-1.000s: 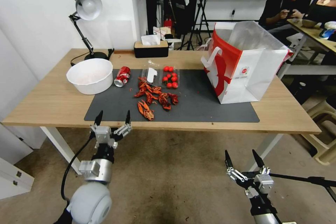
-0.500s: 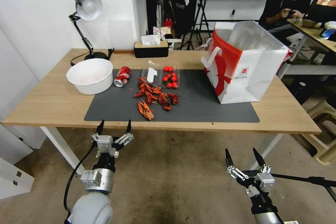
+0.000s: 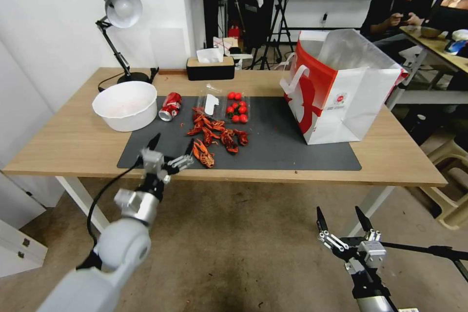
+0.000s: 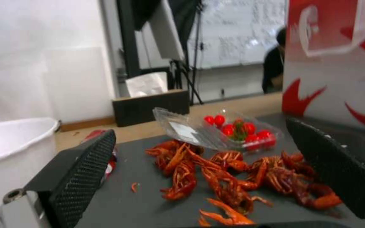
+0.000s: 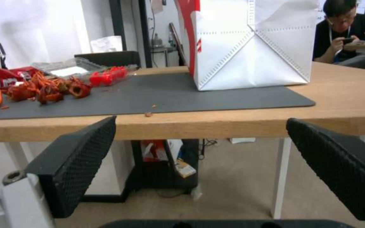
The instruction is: Pick up the trash from the table and place it into the takeout bag.
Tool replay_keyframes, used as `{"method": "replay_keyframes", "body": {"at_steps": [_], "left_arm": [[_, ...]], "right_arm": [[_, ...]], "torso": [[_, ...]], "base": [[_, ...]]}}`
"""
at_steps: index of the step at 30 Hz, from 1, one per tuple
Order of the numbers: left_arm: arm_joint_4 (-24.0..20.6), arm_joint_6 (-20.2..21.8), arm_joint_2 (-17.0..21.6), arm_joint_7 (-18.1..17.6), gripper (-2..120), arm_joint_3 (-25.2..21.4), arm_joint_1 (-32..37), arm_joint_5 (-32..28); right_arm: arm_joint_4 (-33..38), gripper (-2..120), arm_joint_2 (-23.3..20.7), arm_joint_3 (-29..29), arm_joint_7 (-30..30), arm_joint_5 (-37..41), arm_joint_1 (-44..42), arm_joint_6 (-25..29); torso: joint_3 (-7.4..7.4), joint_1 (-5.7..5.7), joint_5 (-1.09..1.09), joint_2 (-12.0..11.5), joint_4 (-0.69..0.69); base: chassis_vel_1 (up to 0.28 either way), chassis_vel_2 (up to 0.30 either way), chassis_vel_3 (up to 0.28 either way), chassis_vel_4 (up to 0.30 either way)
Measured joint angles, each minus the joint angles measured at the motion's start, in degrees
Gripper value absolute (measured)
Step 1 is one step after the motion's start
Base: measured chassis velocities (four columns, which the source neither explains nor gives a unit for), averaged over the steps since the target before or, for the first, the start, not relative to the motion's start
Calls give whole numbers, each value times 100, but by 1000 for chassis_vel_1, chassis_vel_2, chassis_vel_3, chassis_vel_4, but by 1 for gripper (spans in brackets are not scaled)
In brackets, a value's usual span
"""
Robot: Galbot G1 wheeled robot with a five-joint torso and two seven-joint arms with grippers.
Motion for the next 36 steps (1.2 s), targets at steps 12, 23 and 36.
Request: {"method": "replay_keyframes", "body": {"at_steps": [12, 23, 36], "left_arm": [[345, 1646, 815, 15, 100, 537, -1721, -669], [1132, 2376, 1012, 180, 100, 1607, -3172, -1059], [2116, 3336, 647, -804, 100, 2366, -4389, -1694]], "right_arm": [[-18, 100, 69, 76, 8, -26, -35, -33], [-25, 100, 147, 36, 30, -110, -44, -54], [-60, 100, 116, 61, 41, -94, -44, -62]], "torso": [[0, 0, 0, 0, 0], [0, 0, 0, 0, -1], [0, 0, 0, 0, 1]], "base": [[0, 0, 0, 0], [0, 0, 0, 0], [0, 0, 0, 0]]}}
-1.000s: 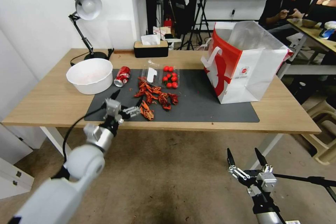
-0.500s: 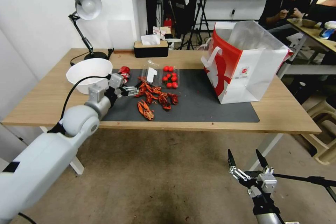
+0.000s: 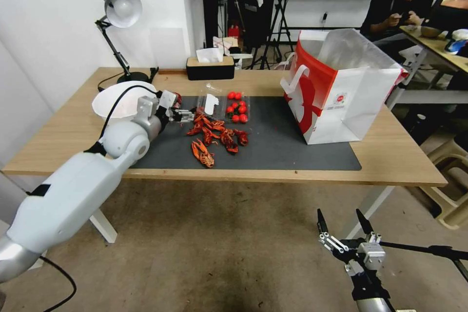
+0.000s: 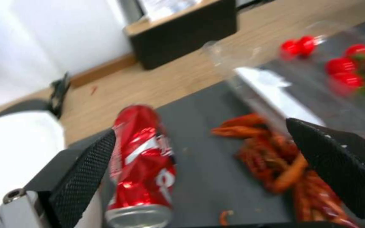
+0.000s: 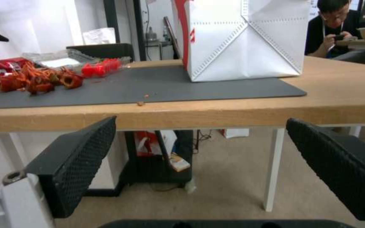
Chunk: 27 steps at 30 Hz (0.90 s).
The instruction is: Pick up the trash from the table and place it into the takeout bag.
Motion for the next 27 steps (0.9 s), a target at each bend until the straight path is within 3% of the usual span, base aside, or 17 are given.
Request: {"method": "replay_keyframes", "body": {"at_steps": [2, 5, 27], "left_arm": [[99, 236, -109, -415, 100, 48, -132, -214], [226, 355, -241, -668, 100, 65, -218, -418], [294, 697, -543, -1460, 100, 81, -196, -697]], "right_arm": [[-29, 100, -10, 11, 1, 23, 5, 7], [-54, 100, -18, 15, 1, 46, 13, 25], [-141, 100, -125, -27, -6, 131, 100, 44]], "torso": [[0, 0, 3, 0, 0], [0, 0, 1, 0, -2], [0, 0, 0, 1, -1]], "base": [[0, 0, 0, 0], [0, 0, 0, 0], [0, 0, 0, 0]]}}
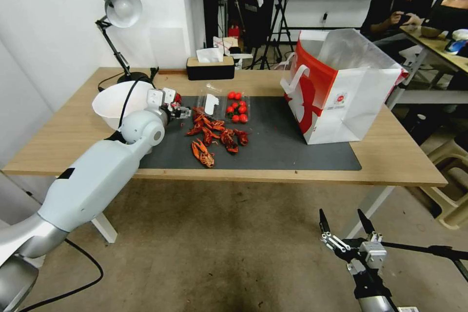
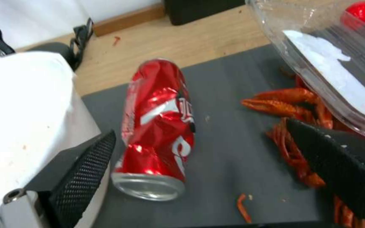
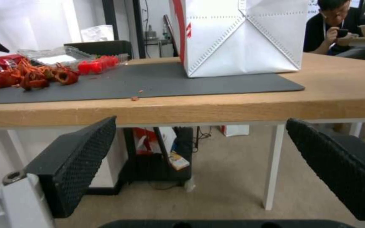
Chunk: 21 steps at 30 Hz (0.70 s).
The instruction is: Pick up the trash from the table and place it into the takeout bag.
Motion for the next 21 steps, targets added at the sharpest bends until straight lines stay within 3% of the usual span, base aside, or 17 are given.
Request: {"method": "replay_keyframes", "body": {"at_steps": [5, 11, 21], "left_arm": [[17, 1, -48, -131, 100, -2, 19, -36], [186, -61, -199, -567, 100, 7, 19, 26], [232, -101, -356, -823, 100, 1, 68, 8]], "right_arm": [[-1, 100, 2, -2, -1, 0, -5, 2], [-3, 100, 15, -6, -8, -3, -29, 29], [-5, 100, 19, -12, -14, -14, -40, 43]], "torso": [[0, 0, 1, 0, 0], [0, 0, 1, 0, 0], [0, 0, 1, 0, 0]], "base": [[0, 0, 0, 0], [0, 0, 0, 0], [0, 0, 0, 0]]}}
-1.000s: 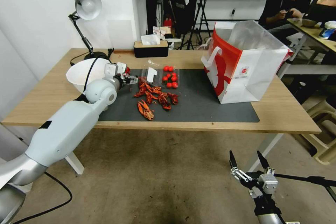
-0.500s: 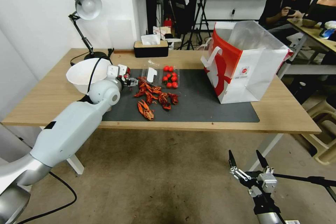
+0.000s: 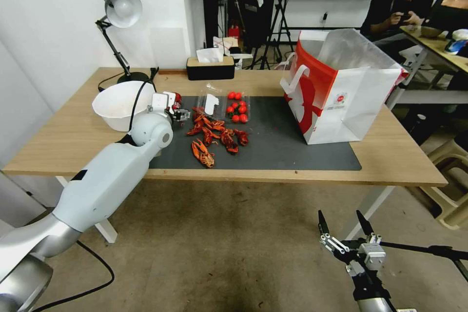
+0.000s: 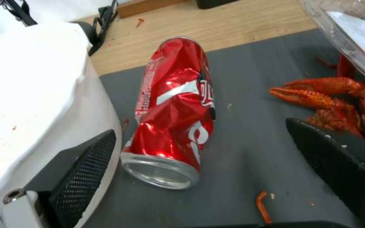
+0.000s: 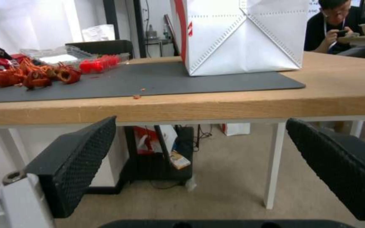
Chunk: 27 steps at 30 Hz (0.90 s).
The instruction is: Pick up the trash from the table and place it into the takeout bag.
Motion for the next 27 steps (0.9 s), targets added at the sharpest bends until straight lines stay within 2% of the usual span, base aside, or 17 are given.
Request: {"method": "replay_keyframes", "body": {"at_steps": [11, 27], "left_arm": [[85, -40, -59, -65, 100, -33, 29, -29], [213, -188, -80, 93, 100, -73, 68, 0]], "right_arm": [[5, 100, -2, -4, -3, -12, -16, 4], [46, 100, 2, -9, -8, -30, -44, 7]], "torso": [[0, 0, 0, 0, 0], [0, 0, 1, 0, 0]], "base": [[0, 0, 0, 0], [0, 0, 0, 0]]}}
